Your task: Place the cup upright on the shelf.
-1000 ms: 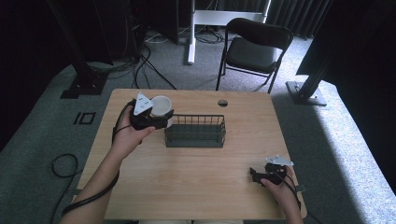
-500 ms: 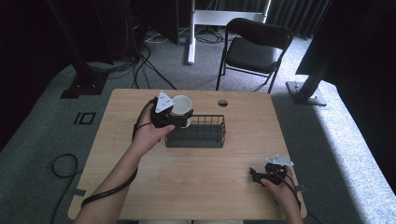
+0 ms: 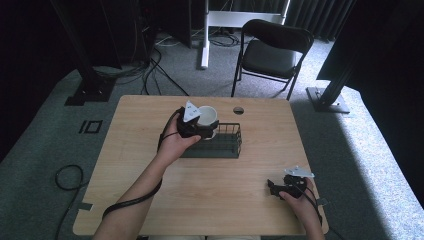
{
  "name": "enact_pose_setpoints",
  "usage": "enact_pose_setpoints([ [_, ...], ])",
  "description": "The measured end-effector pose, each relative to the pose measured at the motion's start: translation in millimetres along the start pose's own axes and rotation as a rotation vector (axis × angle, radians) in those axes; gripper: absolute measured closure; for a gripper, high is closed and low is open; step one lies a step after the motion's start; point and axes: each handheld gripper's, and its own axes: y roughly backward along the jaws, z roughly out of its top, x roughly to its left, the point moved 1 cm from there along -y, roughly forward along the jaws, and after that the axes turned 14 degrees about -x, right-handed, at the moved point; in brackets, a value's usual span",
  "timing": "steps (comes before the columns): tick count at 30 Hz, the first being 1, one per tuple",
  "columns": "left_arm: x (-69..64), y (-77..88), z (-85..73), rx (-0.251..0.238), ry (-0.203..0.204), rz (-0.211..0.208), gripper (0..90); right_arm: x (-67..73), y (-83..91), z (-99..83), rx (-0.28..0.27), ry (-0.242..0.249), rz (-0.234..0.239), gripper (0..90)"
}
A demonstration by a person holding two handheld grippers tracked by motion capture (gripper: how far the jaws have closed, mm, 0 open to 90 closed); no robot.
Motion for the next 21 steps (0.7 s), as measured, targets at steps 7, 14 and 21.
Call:
enact_pose_setpoints([
  [7, -2.6, -12.8, -16.4, 0.024, -0.008, 0.011, 20.2, -0.1, 0.0, 0.0, 0.0, 0.001, 0.0, 9.8],
  [14, -5.6, -22.4, -31.6, 0.05, 0.0, 0.009, 20.3, -0.1, 0.0, 0.0, 0.0, 0.002, 0.0, 9.9],
  [21, -7.1, -27.4, -41.4, 0.063, 0.009, 0.019, 20.2, -0.2, 0.0, -0.1, 0.0, 0.003, 0.0, 9.9],
])
